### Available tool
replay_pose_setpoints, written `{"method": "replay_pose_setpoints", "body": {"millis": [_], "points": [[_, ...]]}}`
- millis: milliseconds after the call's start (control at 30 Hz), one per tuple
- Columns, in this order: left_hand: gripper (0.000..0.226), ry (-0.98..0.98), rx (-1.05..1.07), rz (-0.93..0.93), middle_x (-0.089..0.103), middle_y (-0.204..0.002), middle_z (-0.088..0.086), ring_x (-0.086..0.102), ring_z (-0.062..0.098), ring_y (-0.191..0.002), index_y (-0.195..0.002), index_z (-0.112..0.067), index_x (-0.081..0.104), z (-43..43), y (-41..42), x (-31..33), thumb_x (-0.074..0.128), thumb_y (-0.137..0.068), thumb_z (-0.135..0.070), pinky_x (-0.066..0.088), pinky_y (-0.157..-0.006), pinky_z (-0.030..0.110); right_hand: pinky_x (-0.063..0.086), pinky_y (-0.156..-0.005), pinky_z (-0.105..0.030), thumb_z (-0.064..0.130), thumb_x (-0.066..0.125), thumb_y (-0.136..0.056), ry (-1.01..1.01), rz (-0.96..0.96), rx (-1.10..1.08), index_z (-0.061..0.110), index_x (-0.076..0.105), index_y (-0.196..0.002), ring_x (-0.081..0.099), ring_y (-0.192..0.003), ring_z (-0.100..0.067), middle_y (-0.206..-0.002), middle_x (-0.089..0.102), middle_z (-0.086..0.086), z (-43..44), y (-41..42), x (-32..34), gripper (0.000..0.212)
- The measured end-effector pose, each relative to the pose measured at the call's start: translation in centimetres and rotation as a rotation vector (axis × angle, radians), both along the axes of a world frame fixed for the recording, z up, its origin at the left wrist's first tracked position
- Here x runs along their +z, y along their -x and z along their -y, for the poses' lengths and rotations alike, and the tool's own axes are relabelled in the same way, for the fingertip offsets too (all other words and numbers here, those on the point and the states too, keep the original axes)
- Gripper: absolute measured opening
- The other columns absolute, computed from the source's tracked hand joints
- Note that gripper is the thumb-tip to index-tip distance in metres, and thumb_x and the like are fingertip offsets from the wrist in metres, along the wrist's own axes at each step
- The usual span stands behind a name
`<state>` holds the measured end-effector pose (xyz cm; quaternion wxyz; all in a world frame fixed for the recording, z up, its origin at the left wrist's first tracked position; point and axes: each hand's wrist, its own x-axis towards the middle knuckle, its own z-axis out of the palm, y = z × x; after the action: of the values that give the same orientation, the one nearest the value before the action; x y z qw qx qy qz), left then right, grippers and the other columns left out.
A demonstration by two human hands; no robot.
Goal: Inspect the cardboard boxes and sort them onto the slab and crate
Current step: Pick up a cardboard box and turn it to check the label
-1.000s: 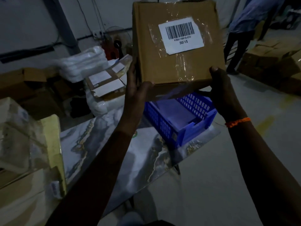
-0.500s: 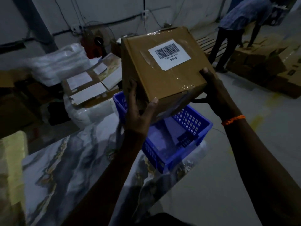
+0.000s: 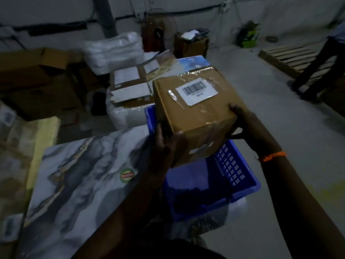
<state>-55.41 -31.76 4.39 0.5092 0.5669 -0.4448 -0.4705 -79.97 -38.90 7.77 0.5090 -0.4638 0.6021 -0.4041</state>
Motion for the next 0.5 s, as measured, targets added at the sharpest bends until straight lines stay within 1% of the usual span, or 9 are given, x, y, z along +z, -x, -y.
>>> {"method": "replay_pose_setpoints", "body": {"millis": [33,67,133,167,267,333,400,433,500], "points": [[0.090,-0.020,0.044,0.045,0.046,-0.153,-0.007,0.050,0.019,-0.134,-0.154,-0.043,0.028,0.5,-0.2,-0.2,0.065,-0.075,-0.067,0.044,-0.110,0.051,0.062,-0.084,-0.054,0.062,0.068,-0.088,-0.022,0.003,0.029,0.033,0.067,-0.106,0.071,-0.098,-0.030,-0.103,0.074,-0.016,0.9,-0.4,-0.7,0.035],[0.091,-0.041,0.081,0.076,0.047,-0.152,-0.007,0.050,0.021,-0.134,-0.152,-0.044,0.030,1.4,-0.5,-0.9,0.064,-0.072,-0.070,0.043,-0.111,0.053,0.063,-0.079,-0.049,0.061,0.067,-0.089,-0.032,0.014,0.040,0.032,0.067,-0.111,0.071,-0.098,-0.028,-0.103,0.074,-0.011,1.9,-0.6,-1.5,0.037],[0.084,-0.059,0.126,0.070,0.052,-0.148,-0.007,0.054,0.020,-0.130,-0.147,-0.047,0.037,3.1,-1.0,-1.9,0.066,-0.072,-0.067,0.046,-0.108,0.053,0.060,-0.070,-0.039,0.058,0.064,-0.093,-0.051,0.016,0.068,0.025,0.064,-0.127,0.070,-0.094,-0.022,-0.101,0.072,-0.002,3.8,-0.7,-2.9,0.047],[0.078,-0.064,0.138,0.052,0.053,-0.147,-0.008,0.054,0.020,-0.130,-0.144,-0.051,0.040,3.9,-1.2,-2.4,0.068,-0.072,-0.065,0.047,-0.107,0.053,0.058,-0.069,-0.037,0.058,0.064,-0.094,-0.071,0.028,0.071,0.021,0.061,-0.134,0.070,-0.095,-0.023,-0.106,0.071,-0.002,4.6,-0.8,-3.5,0.055],[0.057,-0.071,0.134,0.041,0.057,-0.141,-0.010,0.055,0.019,-0.129,-0.128,-0.060,0.049,5.6,-1.8,-4.1,0.071,-0.075,-0.058,0.049,-0.105,0.053,0.059,-0.079,-0.041,0.061,0.064,-0.092,-0.065,0.051,0.113,0.021,0.052,-0.145,0.068,-0.109,-0.030,-0.129,0.067,-0.006,5.7,-0.9,-5.3,0.067],[0.059,-0.073,0.116,0.095,0.059,-0.139,-0.009,0.056,0.018,-0.128,-0.134,-0.050,0.051,6.2,-1.9,-5.4,0.066,-0.078,-0.057,0.049,-0.105,0.054,0.062,-0.082,-0.041,0.060,0.066,-0.092,-0.034,0.052,0.147,0.026,0.051,-0.148,0.069,-0.111,-0.028,-0.133,0.067,-0.004,5.9,-0.7,-6.5,0.067],[0.069,-0.080,0.100,0.103,0.059,-0.140,-0.002,0.056,0.022,-0.129,-0.141,-0.033,0.048,6.6,-1.9,-6.2,0.063,-0.078,-0.056,0.047,-0.107,0.055,0.063,-0.073,-0.030,0.055,0.067,-0.093,0.012,0.061,0.147,0.029,0.052,-0.146,0.071,-0.108,-0.023,-0.131,0.068,-0.001,5.7,-0.4,-7.2,0.061],[0.072,-0.086,0.104,0.092,0.059,-0.140,0.000,0.056,0.023,-0.130,-0.144,-0.030,0.047,6.7,-2.0,-6.6,0.062,-0.078,-0.056,0.045,-0.109,0.056,0.061,-0.068,-0.023,0.052,0.066,-0.095,0.032,0.053,0.148,0.029,0.052,-0.147,0.070,-0.107,-0.019,-0.130,0.068,0.001,5.6,-0.3,-7.4,0.058],[0.068,-0.081,0.089,0.095,0.060,-0.138,-0.005,0.057,0.021,-0.128,-0.143,-0.035,0.048,7.2,-2.4,-7.0,0.063,-0.080,-0.057,0.047,-0.107,0.055,0.058,-0.063,-0.018,0.051,0.062,-0.097,0.047,0.044,0.172,0.029,0.048,-0.150,0.069,-0.107,-0.016,-0.129,0.066,0.004,5.3,-0.3,-7.5,0.059]]}}
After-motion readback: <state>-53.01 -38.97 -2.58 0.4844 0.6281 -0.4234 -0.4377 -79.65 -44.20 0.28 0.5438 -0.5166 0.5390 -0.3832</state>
